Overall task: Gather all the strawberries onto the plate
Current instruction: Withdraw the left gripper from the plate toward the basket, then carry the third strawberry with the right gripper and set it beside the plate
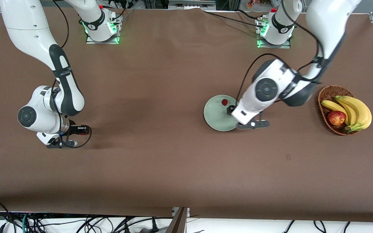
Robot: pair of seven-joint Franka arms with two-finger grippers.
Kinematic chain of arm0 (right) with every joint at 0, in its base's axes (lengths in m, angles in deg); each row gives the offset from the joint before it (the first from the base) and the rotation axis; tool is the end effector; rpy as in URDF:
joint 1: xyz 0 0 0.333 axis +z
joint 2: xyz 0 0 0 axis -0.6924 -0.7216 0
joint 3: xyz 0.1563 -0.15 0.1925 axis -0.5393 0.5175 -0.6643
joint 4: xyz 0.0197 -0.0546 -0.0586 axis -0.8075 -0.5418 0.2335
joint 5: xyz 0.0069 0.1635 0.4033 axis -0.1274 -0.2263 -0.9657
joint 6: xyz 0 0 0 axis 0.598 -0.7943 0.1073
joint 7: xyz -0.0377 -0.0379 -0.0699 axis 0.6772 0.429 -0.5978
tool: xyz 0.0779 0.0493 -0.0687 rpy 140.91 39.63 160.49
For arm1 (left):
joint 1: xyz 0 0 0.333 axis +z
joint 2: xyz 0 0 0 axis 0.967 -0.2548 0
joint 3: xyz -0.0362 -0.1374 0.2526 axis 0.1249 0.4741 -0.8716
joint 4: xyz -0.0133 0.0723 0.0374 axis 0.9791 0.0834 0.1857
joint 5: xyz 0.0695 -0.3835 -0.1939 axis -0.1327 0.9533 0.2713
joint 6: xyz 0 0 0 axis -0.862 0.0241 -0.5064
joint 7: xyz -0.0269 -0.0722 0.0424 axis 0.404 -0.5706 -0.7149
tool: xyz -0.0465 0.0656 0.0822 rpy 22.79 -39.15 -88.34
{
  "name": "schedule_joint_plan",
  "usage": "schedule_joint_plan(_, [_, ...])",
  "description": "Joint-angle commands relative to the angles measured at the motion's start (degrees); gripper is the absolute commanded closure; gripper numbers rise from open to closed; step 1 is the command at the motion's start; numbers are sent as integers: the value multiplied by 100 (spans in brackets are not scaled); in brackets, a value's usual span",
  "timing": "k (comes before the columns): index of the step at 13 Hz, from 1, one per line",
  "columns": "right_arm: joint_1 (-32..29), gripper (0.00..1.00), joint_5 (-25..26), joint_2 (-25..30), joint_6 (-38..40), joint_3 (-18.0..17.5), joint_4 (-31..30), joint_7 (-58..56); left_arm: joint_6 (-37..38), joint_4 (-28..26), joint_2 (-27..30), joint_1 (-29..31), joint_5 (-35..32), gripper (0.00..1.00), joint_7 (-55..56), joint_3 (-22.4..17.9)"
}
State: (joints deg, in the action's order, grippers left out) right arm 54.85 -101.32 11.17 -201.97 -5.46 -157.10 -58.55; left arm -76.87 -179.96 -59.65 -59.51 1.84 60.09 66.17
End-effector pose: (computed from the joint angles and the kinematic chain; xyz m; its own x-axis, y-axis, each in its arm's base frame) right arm 0.6553 -0.0147 0.1222 0.9944 0.0805 -0.0687 0.0787 -0.9965 -0.0291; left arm 0.6000 -0.2687 0.2669 0.9855 0.0760 -0.1514 0.0743 -0.9971 -0.0175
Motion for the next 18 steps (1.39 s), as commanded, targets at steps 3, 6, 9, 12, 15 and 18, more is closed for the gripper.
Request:
schedule_joint_plan(3, [4, 50, -161, -156, -159, -17, 135, -172, 63, -351, 252, 1134, 155, 0, -1186, 469])
schedule_joint_plan(6, [39, 50, -240, -148, -107, -17, 118, -154, 46, -351, 226, 1152, 137, 0, -1214, 469])
schedule_joint_plan(9, [31, 49, -293, -104, -10, -79, 56, -163, 37, -351, 217, 1143, 129, 0, -1214, 469])
schedule_joint_plan(12, [4, 58, -293, -69, 149, -79, 56, -224, 19, -351, 208, 1143, 120, 0, -1214, 460])
schedule_joint_plan(15, [-5, 80, -293, -34, 306, -79, 56, -260, 2, -351, 199, 1143, 102, 0, -1214, 451])
schedule_joint_plan(18, [-5, 85, -293, 28, 412, -79, 74, -242, -25, -342, 199, 1152, 94, 0, -1214, 434])
